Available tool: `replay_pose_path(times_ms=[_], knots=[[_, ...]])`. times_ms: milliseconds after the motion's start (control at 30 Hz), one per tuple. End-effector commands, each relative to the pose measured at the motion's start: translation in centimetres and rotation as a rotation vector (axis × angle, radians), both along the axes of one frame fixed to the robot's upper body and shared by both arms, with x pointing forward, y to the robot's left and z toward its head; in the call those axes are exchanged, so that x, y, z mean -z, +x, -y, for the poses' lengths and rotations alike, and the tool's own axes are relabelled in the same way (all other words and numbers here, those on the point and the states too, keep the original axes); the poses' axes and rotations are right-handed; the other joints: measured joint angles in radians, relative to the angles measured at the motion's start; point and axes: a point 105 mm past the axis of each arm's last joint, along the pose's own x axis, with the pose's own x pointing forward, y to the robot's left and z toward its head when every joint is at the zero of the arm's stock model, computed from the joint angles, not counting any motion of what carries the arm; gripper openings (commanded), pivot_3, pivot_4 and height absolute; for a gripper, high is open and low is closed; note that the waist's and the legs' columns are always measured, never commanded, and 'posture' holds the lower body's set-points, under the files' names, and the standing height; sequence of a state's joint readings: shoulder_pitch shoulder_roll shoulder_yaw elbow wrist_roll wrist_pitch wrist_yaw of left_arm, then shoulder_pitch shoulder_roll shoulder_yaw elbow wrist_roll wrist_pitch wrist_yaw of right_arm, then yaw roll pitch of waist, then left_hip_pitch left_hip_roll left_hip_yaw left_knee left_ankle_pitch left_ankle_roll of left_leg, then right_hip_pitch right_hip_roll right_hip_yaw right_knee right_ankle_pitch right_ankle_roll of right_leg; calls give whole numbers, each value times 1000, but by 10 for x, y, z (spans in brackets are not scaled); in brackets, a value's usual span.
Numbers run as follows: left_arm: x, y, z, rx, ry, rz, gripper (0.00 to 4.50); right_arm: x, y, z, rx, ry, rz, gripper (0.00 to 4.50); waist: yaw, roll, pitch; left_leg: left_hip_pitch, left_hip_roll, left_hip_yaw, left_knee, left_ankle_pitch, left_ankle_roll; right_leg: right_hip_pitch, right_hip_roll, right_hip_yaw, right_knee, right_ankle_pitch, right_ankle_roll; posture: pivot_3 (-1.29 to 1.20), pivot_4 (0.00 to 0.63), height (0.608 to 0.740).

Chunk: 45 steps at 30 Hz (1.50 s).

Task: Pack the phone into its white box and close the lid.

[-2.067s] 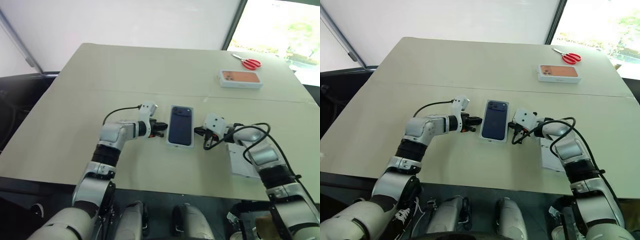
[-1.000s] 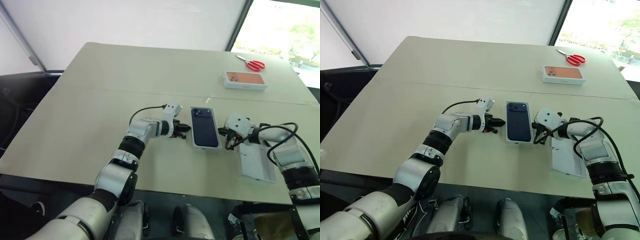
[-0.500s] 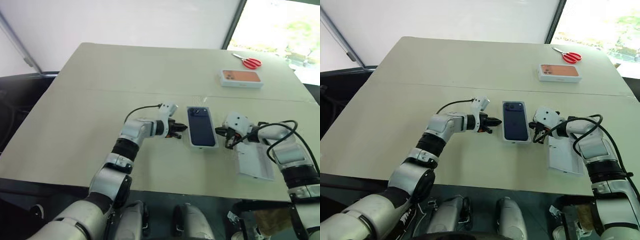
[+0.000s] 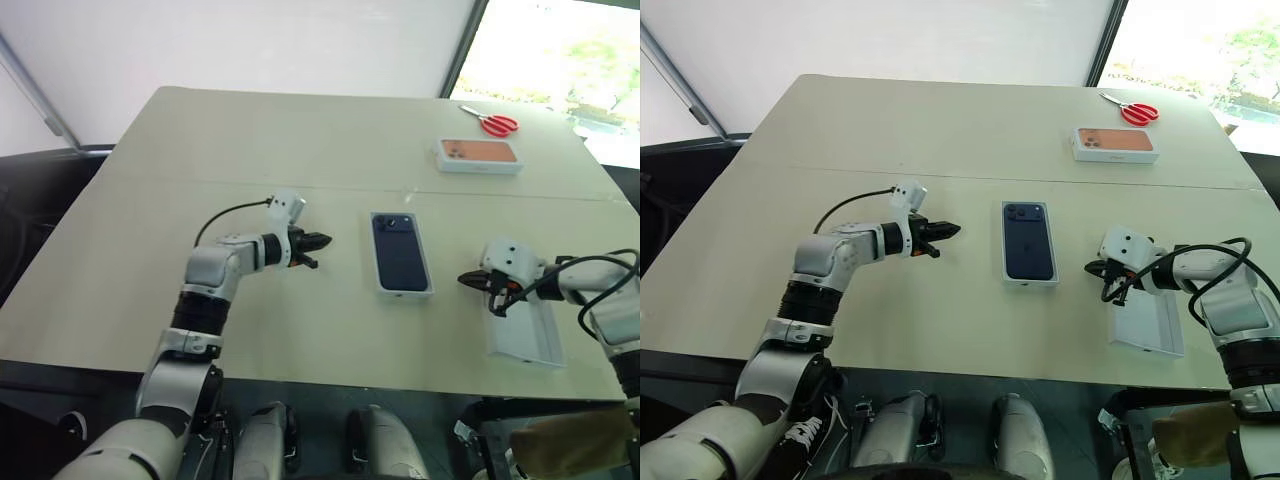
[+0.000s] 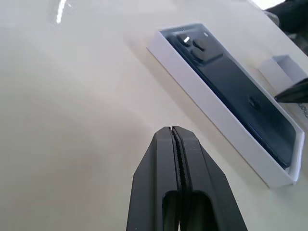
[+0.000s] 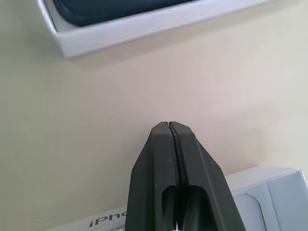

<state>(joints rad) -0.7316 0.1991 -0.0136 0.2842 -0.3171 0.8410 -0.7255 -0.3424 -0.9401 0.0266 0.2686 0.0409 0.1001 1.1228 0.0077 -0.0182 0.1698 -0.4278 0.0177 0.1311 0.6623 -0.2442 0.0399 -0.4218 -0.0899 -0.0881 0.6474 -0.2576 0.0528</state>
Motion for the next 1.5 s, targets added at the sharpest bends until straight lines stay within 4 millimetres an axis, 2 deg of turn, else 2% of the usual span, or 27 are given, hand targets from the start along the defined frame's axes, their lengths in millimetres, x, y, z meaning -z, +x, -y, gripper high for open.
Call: replay_pose_path(times_ms=[33, 167, 233, 267, 333, 367, 433, 567, 600, 633, 667, 767, 833, 967, 1133, 1333, 1500], knots=[[-16, -4, 1, 28, -20, 90, 67, -23, 13, 6, 39, 2, 100, 0, 0, 0, 0, 0, 0, 0, 0, 0, 0, 0, 0, 0, 0, 0, 0, 0, 150, 740], [-36, -11, -8, 50, -66, 226, 67, -46, 32, 1, 190, 186, 100, 0, -11, 1, 0, 0, 0, 0, 0, 1, -1, -1, 0, 0, 0, 0, 0, 0, 150, 740], [-44, -13, -17, 54, -85, 277, 67, -51, 34, -4, 252, 278, 53, 0, -17, 1, 0, 0, 1, 0, -1, 1, -2, -1, 0, 0, 0, 0, 0, 0, 150, 740], [-46, -15, -22, 61, -99, 276, 16, -53, 31, -8, 271, 352, -5, 253, -18, 1, 0, 0, 1, 0, -1, 1, -2, -1, 0, -1, 0, 0, 0, 0, 150, 740], [-47, -15, -35, 37, -103, 252, 0, -61, 28, -10, 304, 375, -34, 793, -19, 1, 1, 0, 1, 0, -1, 1, -2, -1, 0, -1, 0, 0, 0, 0, 150, 740], [-51, -17, -39, 50, -119, 265, 550, -64, 27, -10, 330, 389, -54, 1311, -19, 2, 1, 0, 2, 0, -2, 1, -2, -1, 0, -1, 0, 0, 0, 0, 150, 740], [-55, -21, -48, 67, -67, 345, 1302, -60, 20, -5, 384, 330, -110, 2319, -19, 2, 1, 0, 1, 0, -2, 1, -2, -1, 0, -1, 0, 0, 0, 0, 150, 740], [-56, -32, -51, 143, -20, 431, 3223, -53, 6, 1, 479, 283, -220, 4322, -18, 3, 1, -1, 1, 0, -2, -1, -4, -2, 0, -1, -1, -2, -3, 0, 150, 740], [-57, -38, -49, 175, -40, 424, 3718, -54, 4, 0, 517, 302, -245, 4500, -19, 3, 1, -1, 1, 0, -2, -1, -4, -3, 0, -1, -1, -2, -3, 0, 150, 740], [-58, -43, -48, 204, -44, 437, 4193, -53, 1, 2, 540, 284, -257, 4500, -20, 3, 1, -1, 1, 0, -2, -1, -4, -3, 0, -1, -1, -2, -3, 0, 150, 740], [-59, -47, -46, 234, -37, 461, 4417, -54, -1, 3, 580, 304, -270, 4500, -20, 3, 1, -1, 1, 0, -2, -1, -4, -3, 0, -1, -1, -2, -3, 0, 150, 740], [-59, -56, -44, 290, -9, 507, 4417, -57, -1, 8, 698, 368, -296, 4500, -21, 3, 1, -2, 1, 0, -3, -1, -4, -4, 0, -1, 0, -2, -3, 0, 150, 740], [-66, -62, -41, 328, -51, 514, 4417, -51, -8, 5, 733, 370, -343, 4500, -20, 4, 1, -2, 1, 0, -3, -1, -4, -4, 0, -1, 0, -2, -3, 0, 150, 740], [-68, -71, -35, 410, -10, 582, 4417, -45, -13, 6, 792, 351, -366, 4500, -21, 4, 1, -2, 1, 1, -4, -1, -4, -5, 0, -1, -1, -2, -4, 0, 150, 740], [-73, -77, -35, 447, -17, 655, 4417, -39, -20, -6, 788, 328, -408, 4500, -21, 5, 1, -2, 1, 1, -4, -1, 0, -5, 0, -1, 0, -2, -3, 0, 150, 740], [-66, -88, -38, 516, 9, 657, 4417, -30, -26, -19, 759, 351, -436, 4500, -21, 5, 1, -2, 1, 1, -5, -1, 2, -5, 0, -1, -1, -2, -3, 0, 150, 740], [-62, -92, -37, 531, 2, 653, 4417, -27, -26, -12, 819, 323, -409, 4500, -19, 5, 1, -2, 1, 1, -5, -1, 3, -5, 0, -1, -1, -2, -3, 0, 150, 740]])
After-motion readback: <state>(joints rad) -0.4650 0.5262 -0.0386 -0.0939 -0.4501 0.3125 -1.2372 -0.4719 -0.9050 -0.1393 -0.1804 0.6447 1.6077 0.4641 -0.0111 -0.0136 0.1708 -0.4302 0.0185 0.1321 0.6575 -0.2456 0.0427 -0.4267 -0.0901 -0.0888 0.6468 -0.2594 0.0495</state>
